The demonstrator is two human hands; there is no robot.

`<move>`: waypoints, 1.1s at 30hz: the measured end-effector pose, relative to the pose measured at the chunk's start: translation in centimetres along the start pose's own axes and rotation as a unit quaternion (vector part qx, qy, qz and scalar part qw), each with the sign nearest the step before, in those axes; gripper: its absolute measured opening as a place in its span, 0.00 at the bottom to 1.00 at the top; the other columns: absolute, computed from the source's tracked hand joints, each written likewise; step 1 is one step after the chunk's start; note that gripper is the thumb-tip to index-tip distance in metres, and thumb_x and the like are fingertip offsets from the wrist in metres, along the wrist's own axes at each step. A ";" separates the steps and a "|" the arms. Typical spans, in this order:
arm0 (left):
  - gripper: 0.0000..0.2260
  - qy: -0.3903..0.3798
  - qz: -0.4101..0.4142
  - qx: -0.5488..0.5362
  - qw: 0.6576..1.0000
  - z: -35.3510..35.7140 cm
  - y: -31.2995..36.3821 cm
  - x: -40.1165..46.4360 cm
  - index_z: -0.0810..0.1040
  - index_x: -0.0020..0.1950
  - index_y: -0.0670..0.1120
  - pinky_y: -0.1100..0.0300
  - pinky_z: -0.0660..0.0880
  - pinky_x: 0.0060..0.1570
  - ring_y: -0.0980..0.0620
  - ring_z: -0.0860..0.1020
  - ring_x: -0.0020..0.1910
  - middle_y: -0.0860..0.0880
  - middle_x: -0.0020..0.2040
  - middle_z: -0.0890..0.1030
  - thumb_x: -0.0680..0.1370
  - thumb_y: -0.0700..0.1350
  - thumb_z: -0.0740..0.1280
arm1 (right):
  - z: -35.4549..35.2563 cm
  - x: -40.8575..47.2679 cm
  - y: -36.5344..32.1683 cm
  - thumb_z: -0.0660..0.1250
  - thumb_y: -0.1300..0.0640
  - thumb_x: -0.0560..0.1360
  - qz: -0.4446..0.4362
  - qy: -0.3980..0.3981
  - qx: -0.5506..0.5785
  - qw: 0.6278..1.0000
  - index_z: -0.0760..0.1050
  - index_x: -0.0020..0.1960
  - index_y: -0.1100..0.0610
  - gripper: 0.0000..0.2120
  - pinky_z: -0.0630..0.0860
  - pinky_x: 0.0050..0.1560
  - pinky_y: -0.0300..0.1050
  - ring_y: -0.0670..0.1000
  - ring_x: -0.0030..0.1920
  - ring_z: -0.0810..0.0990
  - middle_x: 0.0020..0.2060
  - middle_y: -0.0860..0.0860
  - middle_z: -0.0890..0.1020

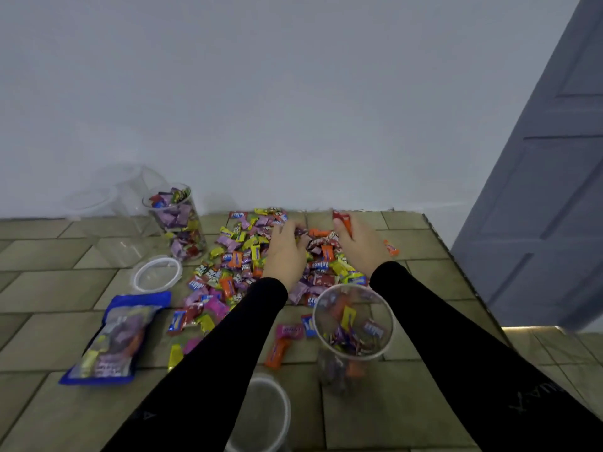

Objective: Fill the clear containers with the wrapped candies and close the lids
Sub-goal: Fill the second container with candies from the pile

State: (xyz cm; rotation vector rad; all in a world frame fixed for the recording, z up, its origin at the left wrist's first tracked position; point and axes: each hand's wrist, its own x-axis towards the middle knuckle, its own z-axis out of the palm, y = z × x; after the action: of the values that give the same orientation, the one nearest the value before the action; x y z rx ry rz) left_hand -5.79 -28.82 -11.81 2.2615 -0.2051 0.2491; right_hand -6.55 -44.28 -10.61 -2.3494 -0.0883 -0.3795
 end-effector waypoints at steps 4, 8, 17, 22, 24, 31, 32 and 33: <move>0.11 0.018 0.000 -0.045 0.999 -0.5 0.8 -2.4 0.70 0.63 0.43 0.61 0.64 0.51 0.52 0.68 0.53 0.46 0.60 0.70 0.83 0.45 0.59 | -1.3 -1.6 -1.0 0.54 0.50 0.82 -0.004 0.028 0.082 0.996 0.71 0.57 0.57 0.13 0.62 0.40 0.44 0.52 0.44 0.76 0.43 0.51 0.78; 0.07 0.059 0.006 -0.104 0.993 -1.0 1.2 -4.0 0.71 0.60 0.46 0.55 0.72 0.54 0.49 0.73 0.54 0.46 0.57 0.73 0.83 0.45 0.60 | -2.3 -3.0 -2.0 0.54 0.48 0.82 0.023 0.042 0.144 0.988 0.70 0.53 0.55 0.12 0.68 0.45 0.47 0.50 0.43 0.74 0.40 0.47 0.75; 0.04 0.139 0.006 -0.223 0.965 -3.0 3.3 -7.2 0.70 0.56 0.49 0.65 0.69 0.42 0.52 0.73 0.45 0.44 0.55 0.75 0.81 0.43 0.62 | -3.5 -6.1 -4.7 0.54 0.48 0.82 0.028 0.072 0.238 0.968 0.71 0.52 0.53 0.11 0.68 0.47 0.42 0.44 0.40 0.71 0.38 0.43 0.72; 0.05 0.165 0.017 -0.285 0.944 -4.6 5.4 -9.2 0.70 0.57 0.48 0.68 0.69 0.37 0.53 0.71 0.41 0.43 0.54 0.76 0.81 0.42 0.62 | -4.6 -7.7 -6.5 0.55 0.49 0.82 -0.001 0.075 0.248 0.966 0.71 0.55 0.52 0.10 0.72 0.54 0.47 0.46 0.47 0.74 0.42 0.42 0.75; 0.06 0.177 0.033 -0.296 0.938 -5.0 6.2 -9.9 0.71 0.57 0.48 0.68 0.70 0.39 0.53 0.73 0.43 0.43 0.55 0.76 0.81 0.42 0.63 | -5.0 -8.5 -7.1 0.54 0.49 0.83 -0.018 0.077 0.237 0.968 0.71 0.55 0.53 0.10 0.71 0.51 0.44 0.44 0.45 0.74 0.41 0.41 0.74; 0.06 0.169 0.082 -0.288 0.939 -3.9 7.4 -12.2 0.72 0.57 0.48 0.60 0.71 0.45 0.52 0.74 0.46 0.47 0.52 0.76 0.81 0.44 0.63 | -5.0 -10.4 -7.8 0.54 0.48 0.82 -0.006 0.079 0.237 0.968 0.69 0.48 0.50 0.09 0.67 0.41 0.38 0.41 0.38 0.70 0.36 0.41 0.72; 0.06 0.176 0.083 -0.287 0.938 -3.7 7.3 -12.4 0.72 0.57 0.47 0.58 0.72 0.46 0.51 0.74 0.47 0.48 0.52 0.76 0.81 0.45 0.63 | -4.8 -10.5 -7.9 0.54 0.48 0.82 0.002 0.085 0.242 0.966 0.69 0.46 0.49 0.09 0.67 0.41 0.36 0.40 0.37 0.70 0.36 0.41 0.72; 0.07 0.183 0.082 -0.286 0.937 -3.5 7.3 -12.5 0.72 0.58 0.47 0.55 0.73 0.48 0.50 0.75 0.48 0.48 0.53 0.76 0.81 0.45 0.62 | -4.7 -10.7 -8.0 0.54 0.48 0.82 0.012 0.090 0.248 0.964 0.68 0.45 0.49 0.09 0.67 0.40 0.35 0.40 0.37 0.70 0.35 0.42 0.71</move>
State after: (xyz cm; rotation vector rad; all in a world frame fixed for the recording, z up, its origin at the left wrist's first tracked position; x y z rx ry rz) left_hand -19.96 -30.02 -7.40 1.5887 -0.2334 0.6097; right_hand -19.28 -41.26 -5.19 -1.8117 -0.0593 -0.4943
